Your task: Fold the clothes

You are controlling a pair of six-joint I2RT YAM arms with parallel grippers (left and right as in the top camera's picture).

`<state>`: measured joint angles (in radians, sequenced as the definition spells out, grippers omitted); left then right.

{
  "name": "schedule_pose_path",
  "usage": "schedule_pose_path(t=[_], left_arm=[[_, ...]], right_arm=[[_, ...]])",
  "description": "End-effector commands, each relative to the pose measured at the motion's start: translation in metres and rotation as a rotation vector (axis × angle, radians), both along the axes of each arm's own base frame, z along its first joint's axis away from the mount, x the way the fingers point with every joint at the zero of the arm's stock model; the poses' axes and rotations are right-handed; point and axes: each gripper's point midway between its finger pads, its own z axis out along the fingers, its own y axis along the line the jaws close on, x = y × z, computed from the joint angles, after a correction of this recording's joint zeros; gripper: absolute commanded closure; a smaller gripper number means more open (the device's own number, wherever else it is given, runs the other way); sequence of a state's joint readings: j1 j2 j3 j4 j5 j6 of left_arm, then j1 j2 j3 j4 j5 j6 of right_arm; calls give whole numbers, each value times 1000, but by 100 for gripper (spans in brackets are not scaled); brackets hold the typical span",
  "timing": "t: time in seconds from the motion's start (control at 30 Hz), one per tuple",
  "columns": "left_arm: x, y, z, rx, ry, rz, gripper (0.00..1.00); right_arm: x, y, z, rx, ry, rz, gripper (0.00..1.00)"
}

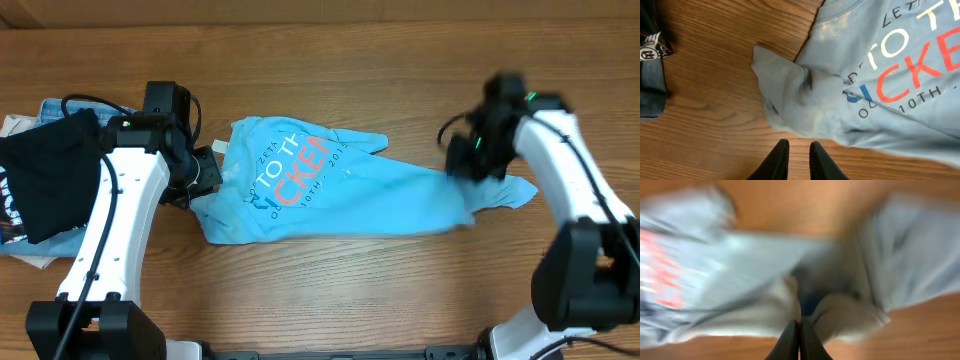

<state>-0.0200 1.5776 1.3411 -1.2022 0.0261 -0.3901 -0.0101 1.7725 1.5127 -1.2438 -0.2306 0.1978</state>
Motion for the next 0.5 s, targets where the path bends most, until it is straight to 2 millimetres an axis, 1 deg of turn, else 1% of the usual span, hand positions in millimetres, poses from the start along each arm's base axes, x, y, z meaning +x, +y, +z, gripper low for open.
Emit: schedule_pose_path(t=[0.0,0.07,0.13,0.17,0.23,0.33,0.4,0.47], left_arm=[[1,-2,-1,1,0,-15,82],[1,-2,-1,1,-1,-15,82],[1,-2,-1,1,-1,-15,82],[1,-2,-1,1,-1,-14,82],[1,-2,-1,1,-1,-15,82],[1,-2,-1,2,-1,-15,82],[1,-2,-1,1,-1,-15,81],[1,-2,-1,1,-2,-15,82]], right_arm=[[11,-6,58,-24,-136,-2,96],[-2,-9,56,-43,-79,-5,96],[-25,-16,44,-85,27,-9,96],[-44,-21,33,-114,109,-8,96],[-68,-25,17,-141,214,-6,94],[-100,-31,-11,-176,350,-9,94],[-119,-42,-29,-243,420,-48,94],[-136,-58,-46,-331,480,-109,94]])
